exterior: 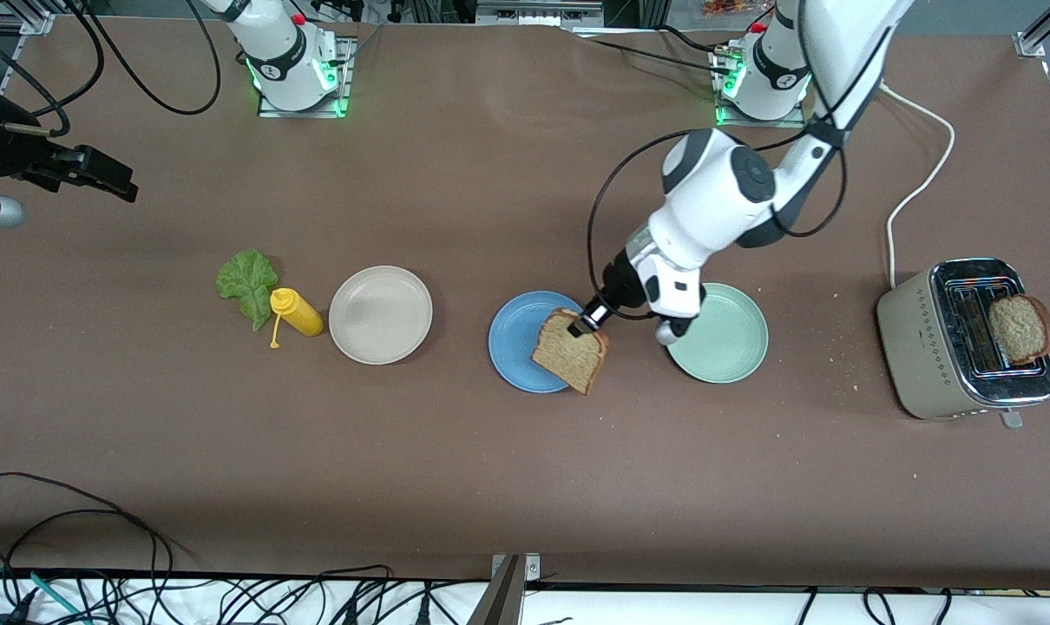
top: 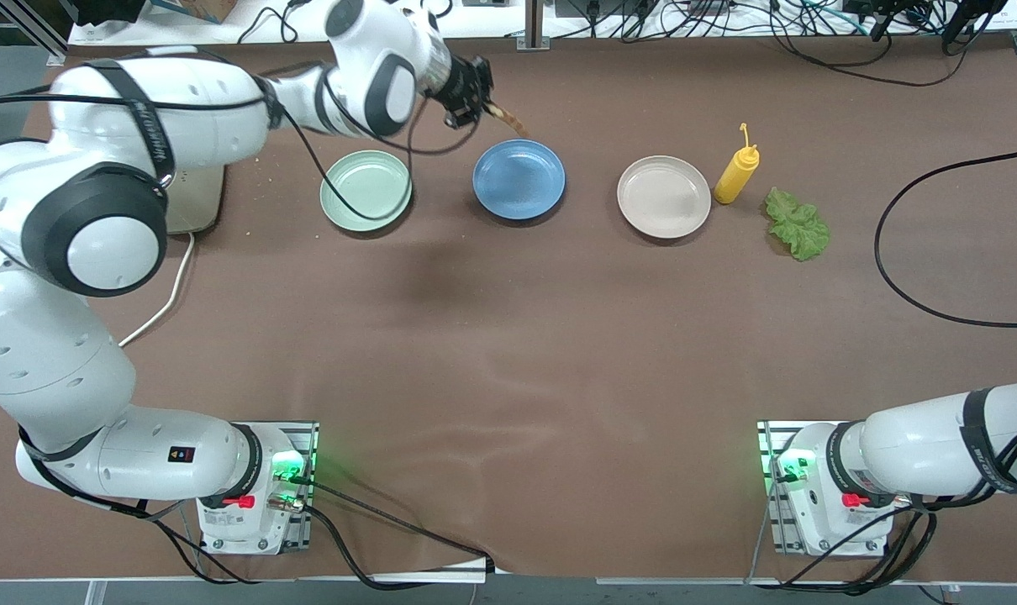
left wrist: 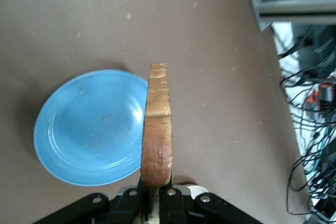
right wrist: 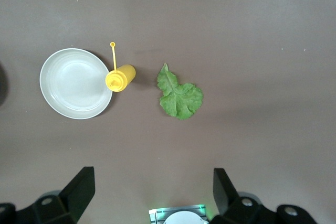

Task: Make sandwich in blue plate with both arms
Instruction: 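Carry the bread slice with the left gripper over the blue plate, then lower the bread onto the blue plate and open the left gripper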

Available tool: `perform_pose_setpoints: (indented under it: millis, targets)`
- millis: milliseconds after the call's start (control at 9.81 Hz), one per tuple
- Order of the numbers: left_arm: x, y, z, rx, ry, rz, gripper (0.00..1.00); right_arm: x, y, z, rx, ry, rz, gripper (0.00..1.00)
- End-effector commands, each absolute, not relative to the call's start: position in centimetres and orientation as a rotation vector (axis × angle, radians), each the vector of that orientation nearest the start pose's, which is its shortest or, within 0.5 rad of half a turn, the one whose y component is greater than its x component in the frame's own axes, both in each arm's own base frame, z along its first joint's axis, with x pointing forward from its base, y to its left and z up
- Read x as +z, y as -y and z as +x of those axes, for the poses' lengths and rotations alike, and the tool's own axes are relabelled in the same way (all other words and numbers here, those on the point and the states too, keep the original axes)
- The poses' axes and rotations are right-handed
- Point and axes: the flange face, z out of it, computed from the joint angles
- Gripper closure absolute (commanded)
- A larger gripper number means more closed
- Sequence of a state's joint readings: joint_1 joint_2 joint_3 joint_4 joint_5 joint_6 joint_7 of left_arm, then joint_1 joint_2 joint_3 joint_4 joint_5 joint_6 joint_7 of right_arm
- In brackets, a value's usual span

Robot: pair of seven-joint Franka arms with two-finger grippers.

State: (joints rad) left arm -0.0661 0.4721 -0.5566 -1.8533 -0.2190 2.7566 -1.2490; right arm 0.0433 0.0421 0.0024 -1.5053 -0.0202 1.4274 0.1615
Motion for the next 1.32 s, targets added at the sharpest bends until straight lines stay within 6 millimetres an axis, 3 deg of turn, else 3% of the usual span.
perform_pose_setpoints:
  millis: [0,408,917,1223]
  targets:
    - [31.4,38.0,56.3,-0.002,-1.122,2.257,1.00,62.4,-2.4,55.1,0.192,-0.196,-3.169,0.00]
    - [27.4,39.5,55.7,-0.015,-1.064,2.329,1.00,62.3,-2.3,55.2,0.189,-0.199,-3.169,0.00]
    - [27.9,41.1,56.4,0.011,-1.050,2.317,1.00,62.4,-2.2,55.1,0.195,-0.201,-3.167,0.00]
    - [26.8,41.9,56.5,0.006,-1.052,2.324,1.00,62.3,-2.2,55.1,0.197,-0.201,-3.167,0.00]
